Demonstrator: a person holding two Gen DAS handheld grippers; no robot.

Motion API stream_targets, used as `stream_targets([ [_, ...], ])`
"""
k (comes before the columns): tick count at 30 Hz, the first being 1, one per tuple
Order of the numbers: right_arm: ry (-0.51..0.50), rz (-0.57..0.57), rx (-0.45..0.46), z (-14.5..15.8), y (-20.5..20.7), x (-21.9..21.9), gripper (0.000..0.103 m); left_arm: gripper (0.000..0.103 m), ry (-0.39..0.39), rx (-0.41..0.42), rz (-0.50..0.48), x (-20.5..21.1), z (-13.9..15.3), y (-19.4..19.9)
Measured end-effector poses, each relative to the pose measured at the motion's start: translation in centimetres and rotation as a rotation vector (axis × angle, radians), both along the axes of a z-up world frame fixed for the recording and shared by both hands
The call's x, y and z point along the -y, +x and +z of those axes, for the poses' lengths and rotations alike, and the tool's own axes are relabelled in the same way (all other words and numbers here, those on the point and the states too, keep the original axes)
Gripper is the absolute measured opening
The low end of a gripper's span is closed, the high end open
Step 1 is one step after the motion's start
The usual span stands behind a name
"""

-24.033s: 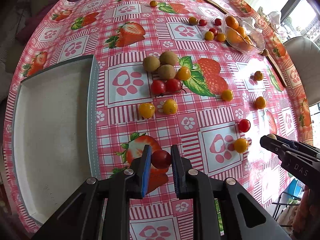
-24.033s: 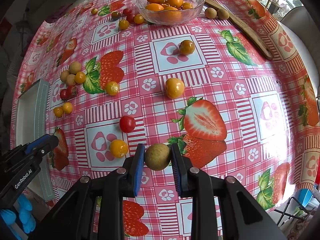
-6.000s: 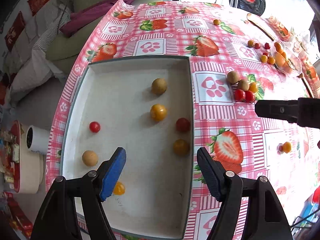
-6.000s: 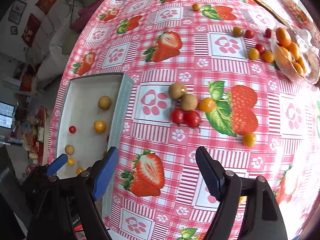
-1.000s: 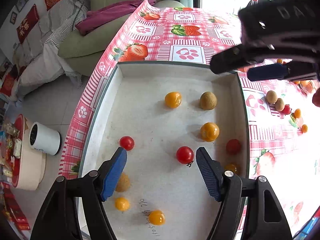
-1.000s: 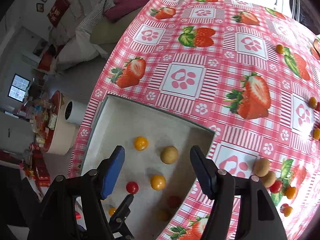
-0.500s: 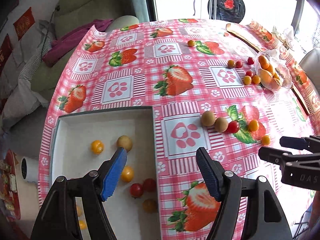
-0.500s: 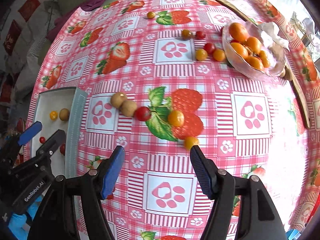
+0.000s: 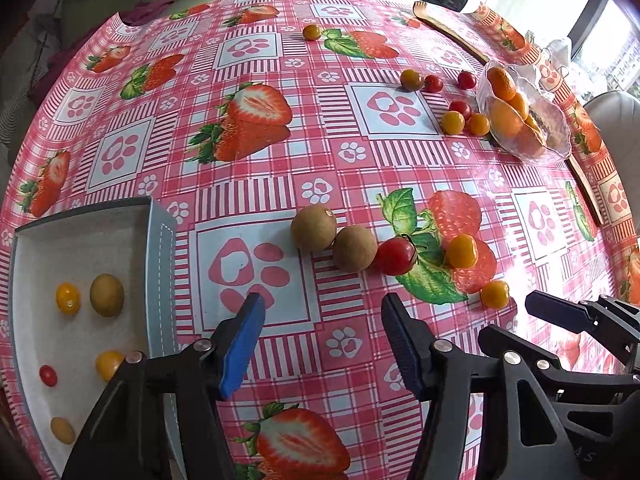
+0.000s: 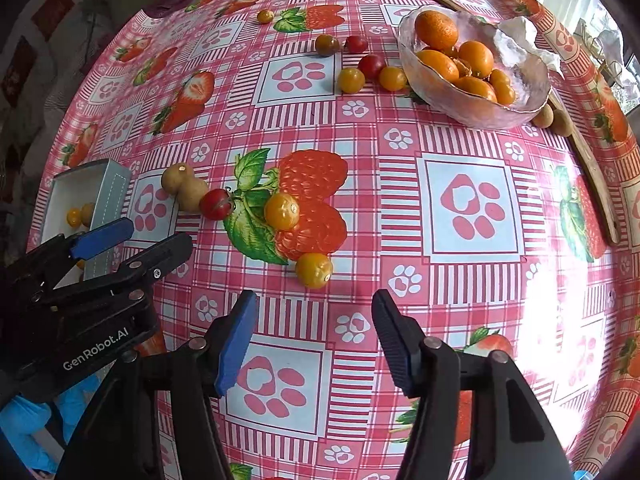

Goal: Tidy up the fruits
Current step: 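Move both open tools back over the table toward remaining fruits, then grasp a brown fruit with the left tool while the right tool grasps a yellow tomato, then carry both fruits into the white tray and open both tools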

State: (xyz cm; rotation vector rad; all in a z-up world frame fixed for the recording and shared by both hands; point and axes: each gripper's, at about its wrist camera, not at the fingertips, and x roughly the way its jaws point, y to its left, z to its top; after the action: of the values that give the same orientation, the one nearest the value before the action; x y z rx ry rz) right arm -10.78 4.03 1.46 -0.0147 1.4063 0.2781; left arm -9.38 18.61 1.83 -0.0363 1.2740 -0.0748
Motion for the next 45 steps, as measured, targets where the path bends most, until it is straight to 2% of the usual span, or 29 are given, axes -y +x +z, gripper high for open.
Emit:
stream_targets([
  [3, -0.001, 0.026, 0.001, -0.5, 0.0, -0.1, 0.052, 0.057, -0.002, 0.002, 0.003, 0.3, -0.4, 0.7],
  [13, -0.005, 0.062, 0.038, -0.7, 0.6, -0.5, 0.052, 0.057, 0.028, 0.033, 0.018, 1.4, -0.5, 2.6],
  [16, -0.016, 0.067, 0.051, -0.7, 0.9, -0.7, 0.042, 0.048, 0.053, 0.043, 0.024, 1.5, -0.4, 2.5],
  [17, -0.021, 0.069, 0.054, -0.7, 0.9, -0.7, 0.034, 0.044, 0.047, 0.042, 0.03, 1.3, -0.4, 2.4],
  [18, -0.029, 0.071, 0.056, -0.7, 1.0, -0.8, 0.027, 0.035, 0.051, 0.041, 0.038, 1.2, -0.4, 2.4],
  [20, -0.036, 0.074, 0.054, -0.7, 1.0, -0.8, 0.022, 0.027, 0.045, 0.034, 0.048, 0.9, -0.3, 2.3],
  [27, 0.004, 0.045, 0.025, -0.5, 0.7, 0.2, 0.022, 0.027, 0.006, 0.029, 0.057, 0.4, 0.0, 1.1],
  [45, 0.062, 0.018, 0.005, 1.4, -0.8, 0.4, 0.022, 0.027, -0.022, 0.073, 0.105, -2.6, 3.8, -3.6],
])
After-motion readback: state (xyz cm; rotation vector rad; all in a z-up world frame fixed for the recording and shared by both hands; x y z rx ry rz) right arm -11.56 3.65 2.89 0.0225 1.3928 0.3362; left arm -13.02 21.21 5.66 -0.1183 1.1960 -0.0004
